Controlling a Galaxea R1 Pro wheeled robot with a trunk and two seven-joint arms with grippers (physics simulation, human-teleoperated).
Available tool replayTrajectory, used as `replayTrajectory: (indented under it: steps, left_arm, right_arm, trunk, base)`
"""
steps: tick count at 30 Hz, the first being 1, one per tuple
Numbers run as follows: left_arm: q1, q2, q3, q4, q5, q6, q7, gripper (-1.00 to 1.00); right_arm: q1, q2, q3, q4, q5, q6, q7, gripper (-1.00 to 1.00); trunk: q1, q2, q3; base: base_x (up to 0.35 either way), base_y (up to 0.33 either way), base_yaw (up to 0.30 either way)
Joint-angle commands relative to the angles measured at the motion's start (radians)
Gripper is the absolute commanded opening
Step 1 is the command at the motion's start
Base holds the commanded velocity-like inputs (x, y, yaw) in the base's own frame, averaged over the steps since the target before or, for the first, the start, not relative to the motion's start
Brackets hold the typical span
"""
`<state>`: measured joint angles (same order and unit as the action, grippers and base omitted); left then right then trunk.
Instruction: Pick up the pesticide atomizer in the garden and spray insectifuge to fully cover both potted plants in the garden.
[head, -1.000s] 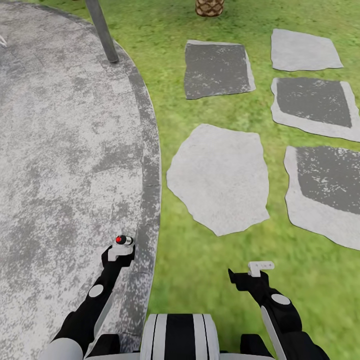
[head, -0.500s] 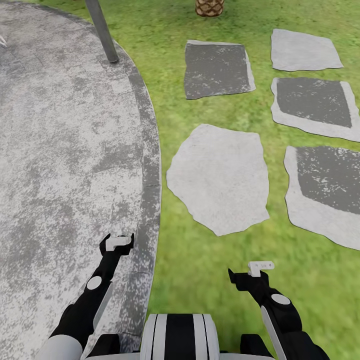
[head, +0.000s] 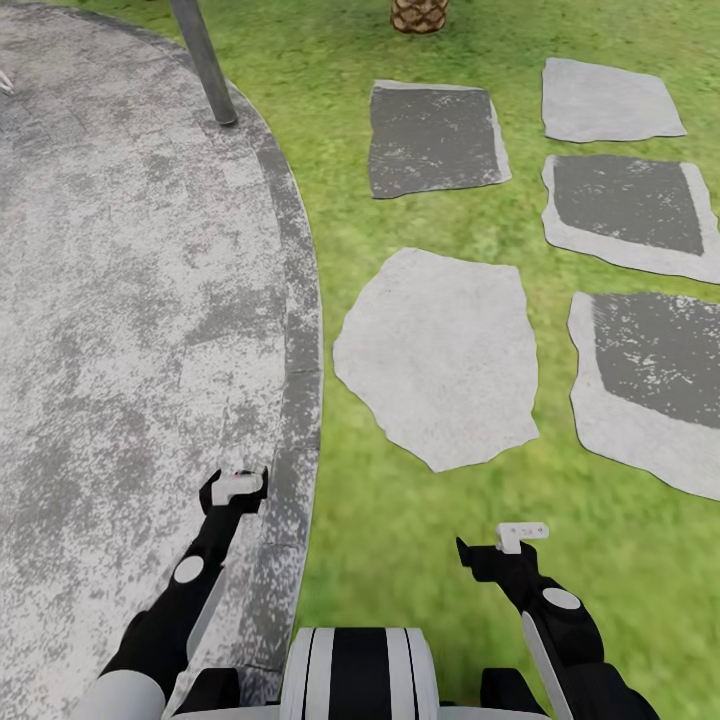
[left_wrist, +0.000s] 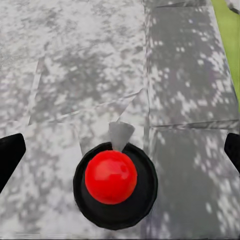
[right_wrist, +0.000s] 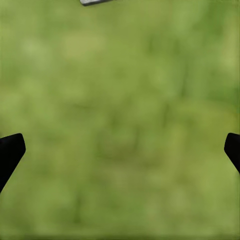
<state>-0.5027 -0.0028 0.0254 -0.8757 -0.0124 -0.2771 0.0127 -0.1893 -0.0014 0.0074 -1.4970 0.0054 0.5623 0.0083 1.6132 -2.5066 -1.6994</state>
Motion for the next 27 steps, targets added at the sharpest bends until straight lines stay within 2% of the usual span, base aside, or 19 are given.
replayTrajectory:
  steps: [1, 9, 27]
  left_arm:
    - [0.0, 0.0, 0.0, 0.009, -0.001, -0.004, 0.001, 1.0]
    - [-0.002, 0.0, 0.001, 0.031, -0.001, -0.03, 0.001, 1.0]
    - [-0.002, 0.0, 0.001, 0.032, -0.001, -0.036, 0.001, 1.0]
  right_arm:
    - [0.0, 0.0, 0.0, -0.001, 0.001, 0.005, 0.001, 1.0]
    - [0.0, 0.0, 0.0, -0.002, 0.001, 0.006, 0.001, 1.0]
    - [-0.001, 0.0, 0.0, 0.0, 0.001, 0.006, 0.001, 1.0]
  trunk:
    - [0.0, 0.0, 0.0]
    - [0.0, 0.0, 0.0]
    - [0.0, 0.0, -0.007]
  base:
    - [0.0, 0.0, 0.0]
    - [0.0, 0.0, 0.0]
    - [0.0, 0.0, 0.0]
